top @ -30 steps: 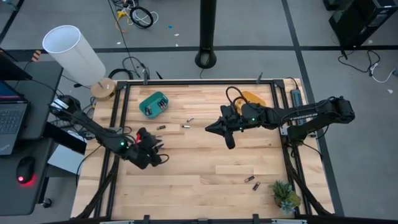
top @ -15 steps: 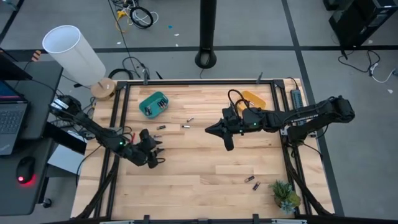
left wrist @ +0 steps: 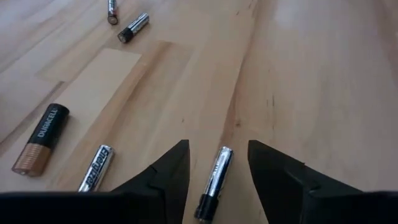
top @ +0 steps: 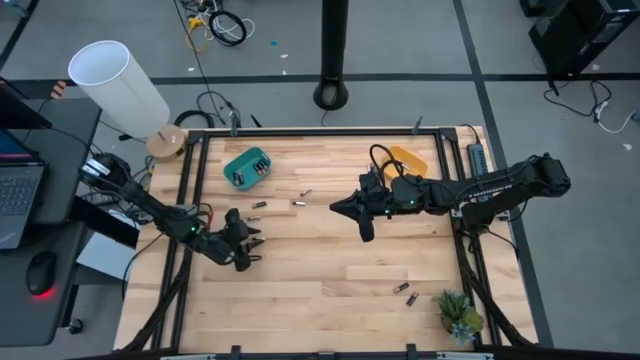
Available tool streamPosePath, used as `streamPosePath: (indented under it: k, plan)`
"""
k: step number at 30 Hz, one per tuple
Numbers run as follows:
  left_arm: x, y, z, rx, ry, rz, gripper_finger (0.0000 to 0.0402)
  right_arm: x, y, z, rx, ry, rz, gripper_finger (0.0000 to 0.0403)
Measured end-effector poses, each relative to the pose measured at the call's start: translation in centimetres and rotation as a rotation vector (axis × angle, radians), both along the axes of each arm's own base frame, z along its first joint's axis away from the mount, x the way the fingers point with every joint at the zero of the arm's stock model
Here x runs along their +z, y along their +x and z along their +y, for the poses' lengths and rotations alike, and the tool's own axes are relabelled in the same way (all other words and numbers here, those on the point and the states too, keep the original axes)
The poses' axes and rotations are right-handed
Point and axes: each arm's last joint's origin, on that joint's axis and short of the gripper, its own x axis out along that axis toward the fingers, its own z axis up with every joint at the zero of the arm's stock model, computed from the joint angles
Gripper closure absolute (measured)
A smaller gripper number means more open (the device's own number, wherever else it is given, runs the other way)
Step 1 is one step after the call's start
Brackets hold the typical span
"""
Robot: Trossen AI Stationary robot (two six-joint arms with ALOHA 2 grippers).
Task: Sort batteries
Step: Put the silver battery into the yellow bin
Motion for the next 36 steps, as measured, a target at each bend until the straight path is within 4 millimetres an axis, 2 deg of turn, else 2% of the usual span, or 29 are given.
streamPosePath:
  k: [15, 24, 31, 36]
  plan:
    - [-1.8, -1.7, 1.0, -0.034, -0.006, 0.017, 0.0243, 0.1, 0.0, -0.1, -0.06, 0.01, -0.009, 0.0392]
    - [-1.7, -1.7, 0.9, -0.115, 0.052, 0.031, 0.0245, 0.3, 0.0, -0.2, -0.078, 0.019, -0.036, 0.0393]
    - [-1.5, -1.4, 0.5, -0.184, -0.011, 0.039, 0.0245, 0.5, 0.0, -0.2, -0.078, 0.021, -0.048, 0.0393]
    - [-1.4, -1.3, 0.5, -0.155, 0.006, 0.024, 0.0252, 0.5, 0.0, -0.2, -0.078, 0.02, -0.048, 0.0392]
